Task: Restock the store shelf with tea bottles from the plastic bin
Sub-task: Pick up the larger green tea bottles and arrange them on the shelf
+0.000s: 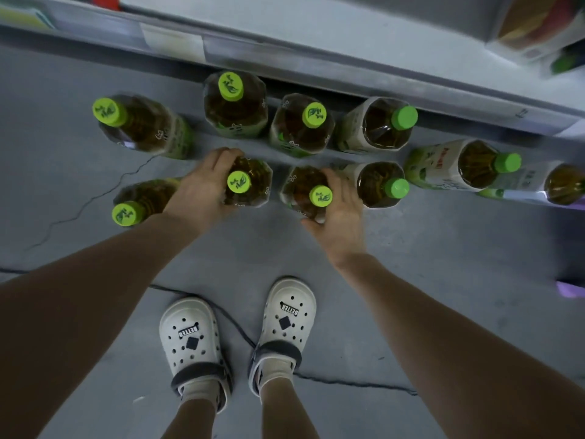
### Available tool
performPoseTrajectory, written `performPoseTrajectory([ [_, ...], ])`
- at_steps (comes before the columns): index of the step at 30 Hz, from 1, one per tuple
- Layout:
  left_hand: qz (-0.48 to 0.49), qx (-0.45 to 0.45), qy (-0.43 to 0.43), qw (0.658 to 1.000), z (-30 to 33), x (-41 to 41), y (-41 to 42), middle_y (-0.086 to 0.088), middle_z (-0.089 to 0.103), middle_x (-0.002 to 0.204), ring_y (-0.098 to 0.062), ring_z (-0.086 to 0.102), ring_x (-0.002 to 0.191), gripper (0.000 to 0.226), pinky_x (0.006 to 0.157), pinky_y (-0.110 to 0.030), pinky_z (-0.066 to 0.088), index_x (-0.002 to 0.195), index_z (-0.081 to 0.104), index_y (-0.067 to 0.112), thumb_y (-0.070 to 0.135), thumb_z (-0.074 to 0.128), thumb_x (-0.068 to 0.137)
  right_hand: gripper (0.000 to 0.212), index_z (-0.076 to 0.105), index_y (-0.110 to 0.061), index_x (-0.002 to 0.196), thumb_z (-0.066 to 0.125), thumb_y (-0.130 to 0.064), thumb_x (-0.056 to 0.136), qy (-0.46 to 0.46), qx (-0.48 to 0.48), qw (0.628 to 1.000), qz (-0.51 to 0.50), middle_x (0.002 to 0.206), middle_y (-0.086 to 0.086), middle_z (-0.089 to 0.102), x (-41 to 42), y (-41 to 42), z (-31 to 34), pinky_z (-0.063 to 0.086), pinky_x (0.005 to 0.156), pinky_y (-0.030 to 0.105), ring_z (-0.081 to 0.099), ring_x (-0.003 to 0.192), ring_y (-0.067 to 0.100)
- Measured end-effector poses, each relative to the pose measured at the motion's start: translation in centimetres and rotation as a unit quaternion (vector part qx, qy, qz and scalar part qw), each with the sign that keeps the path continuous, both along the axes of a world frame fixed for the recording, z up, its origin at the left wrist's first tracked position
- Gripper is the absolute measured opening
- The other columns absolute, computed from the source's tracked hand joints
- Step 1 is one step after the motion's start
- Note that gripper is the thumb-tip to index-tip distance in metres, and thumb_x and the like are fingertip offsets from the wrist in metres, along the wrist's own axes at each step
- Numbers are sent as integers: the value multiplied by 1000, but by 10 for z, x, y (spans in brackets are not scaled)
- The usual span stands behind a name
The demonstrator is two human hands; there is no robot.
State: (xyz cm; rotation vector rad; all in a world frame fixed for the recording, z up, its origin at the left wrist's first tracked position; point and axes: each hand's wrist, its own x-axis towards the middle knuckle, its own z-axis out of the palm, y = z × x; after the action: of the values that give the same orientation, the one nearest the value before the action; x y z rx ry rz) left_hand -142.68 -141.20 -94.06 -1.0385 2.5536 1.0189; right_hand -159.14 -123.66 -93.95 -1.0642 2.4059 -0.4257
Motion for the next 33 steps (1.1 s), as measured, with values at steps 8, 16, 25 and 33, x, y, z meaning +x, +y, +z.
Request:
performPoseTrajectory([
  [8, 81, 16, -44, 996, 36, 0, 12, -20, 54, 128, -42, 56, 112, 89, 96, -48, 46, 137, 45, 7, 26, 89, 62, 84, 46, -7, 133, 87, -24, 62, -36, 17, 997, -61, 127, 14, 55, 10, -6, 30, 48, 100, 47, 54, 117, 32],
  [16, 172, 122, -66, 975, 182, 27, 30, -3, 65, 119, -24, 61, 110, 84, 95, -35, 48, 129, 52, 15, 43, 90, 60, 75, 45, -20, 134, 82, -34, 69, -178, -13, 965, -195, 120, 1, 53, 21, 40, 198, 50, 94, 41, 56, 108, 18],
  [25, 206, 161, 36, 965, 429, 35, 28, 7, 62, 113, -10, 59, 102, 80, 87, -16, 41, 129, 49, 19, 33, 91, 63, 63, 45, -29, 121, 80, -45, 71, -165, -123, 950, -235, 110, -4, 66, 21, 52, 449, 53, 89, 41, 65, 100, 15],
  [33, 163, 108, 167, 966, 634, 35, 5, 21, 65, 103, 14, 60, 91, 76, 87, -8, 44, 131, 53, 25, 30, 91, 64, 62, 40, -26, 124, 78, -43, 77, -78, -206, 965, -142, 111, -6, 62, 15, 33, 651, 50, 86, 34, 61, 100, 14],
])
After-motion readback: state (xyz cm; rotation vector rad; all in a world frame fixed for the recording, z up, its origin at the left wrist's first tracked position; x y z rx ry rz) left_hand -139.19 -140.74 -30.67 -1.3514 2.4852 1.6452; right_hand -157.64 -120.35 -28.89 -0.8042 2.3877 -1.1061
